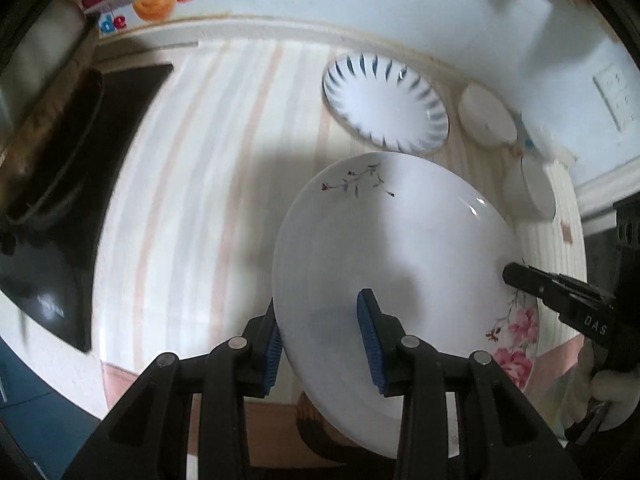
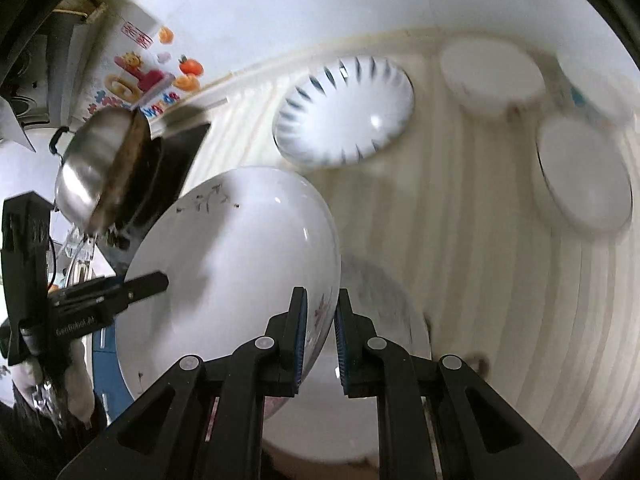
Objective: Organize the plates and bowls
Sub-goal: 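Carry the pink-flower plate with both grippers onto the grey-flower plate, then move both grippers to the blue-striped plate and close on its rim, then carry the blue-striped plate with both grippers onto the pink-flower plate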
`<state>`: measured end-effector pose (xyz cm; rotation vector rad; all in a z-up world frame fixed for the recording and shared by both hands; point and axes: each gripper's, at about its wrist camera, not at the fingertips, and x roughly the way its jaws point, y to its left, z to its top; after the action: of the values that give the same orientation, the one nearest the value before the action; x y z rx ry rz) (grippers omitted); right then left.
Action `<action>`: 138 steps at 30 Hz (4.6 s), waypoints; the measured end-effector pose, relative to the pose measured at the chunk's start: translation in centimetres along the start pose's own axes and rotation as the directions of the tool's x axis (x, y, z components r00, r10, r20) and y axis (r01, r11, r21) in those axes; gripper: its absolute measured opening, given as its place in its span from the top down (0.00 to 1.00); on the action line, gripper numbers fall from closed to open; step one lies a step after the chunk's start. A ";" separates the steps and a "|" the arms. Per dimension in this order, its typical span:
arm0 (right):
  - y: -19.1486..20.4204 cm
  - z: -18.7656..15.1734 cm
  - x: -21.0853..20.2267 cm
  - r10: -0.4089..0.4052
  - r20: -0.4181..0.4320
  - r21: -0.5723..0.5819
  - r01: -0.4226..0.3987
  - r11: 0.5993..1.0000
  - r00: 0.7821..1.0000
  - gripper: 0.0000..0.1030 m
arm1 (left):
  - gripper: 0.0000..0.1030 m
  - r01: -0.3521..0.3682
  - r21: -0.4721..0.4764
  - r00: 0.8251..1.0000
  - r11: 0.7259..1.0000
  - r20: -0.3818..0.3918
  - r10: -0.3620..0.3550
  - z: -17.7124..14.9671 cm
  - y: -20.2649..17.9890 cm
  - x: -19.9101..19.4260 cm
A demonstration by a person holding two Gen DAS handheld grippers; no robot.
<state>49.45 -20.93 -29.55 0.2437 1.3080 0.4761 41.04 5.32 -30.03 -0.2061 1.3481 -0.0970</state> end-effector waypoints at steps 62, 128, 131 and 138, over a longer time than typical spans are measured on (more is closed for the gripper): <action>-5.8 11.5 2.5 -0.078 0.051 0.268 0.062 0.961 0.996 0.65 | 0.65 -0.079 0.017 0.997 0.997 -0.023 0.080 18.2 -1.6 6.7; -1.4 -2.7 -3.4 -0.027 -0.007 0.072 0.027 0.997 1.000 0.88 | 0.78 -0.033 0.103 0.999 0.994 -0.002 0.033 2.8 -6.6 -1.6; -2.2 -3.6 -1.9 -0.034 -0.036 0.079 0.037 0.996 0.999 0.88 | 0.78 -0.042 0.098 0.998 0.994 -0.046 0.047 2.0 -6.4 0.4; -3.7 -5.1 1.0 -0.038 -0.089 0.090 0.046 0.995 0.995 0.87 | 0.78 -0.073 0.091 0.989 0.993 -0.121 0.084 0.8 -6.1 4.1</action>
<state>45.46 -24.24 -33.27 0.2743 1.4192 0.3947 43.01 -1.36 -32.54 -0.0746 1.4716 -0.1036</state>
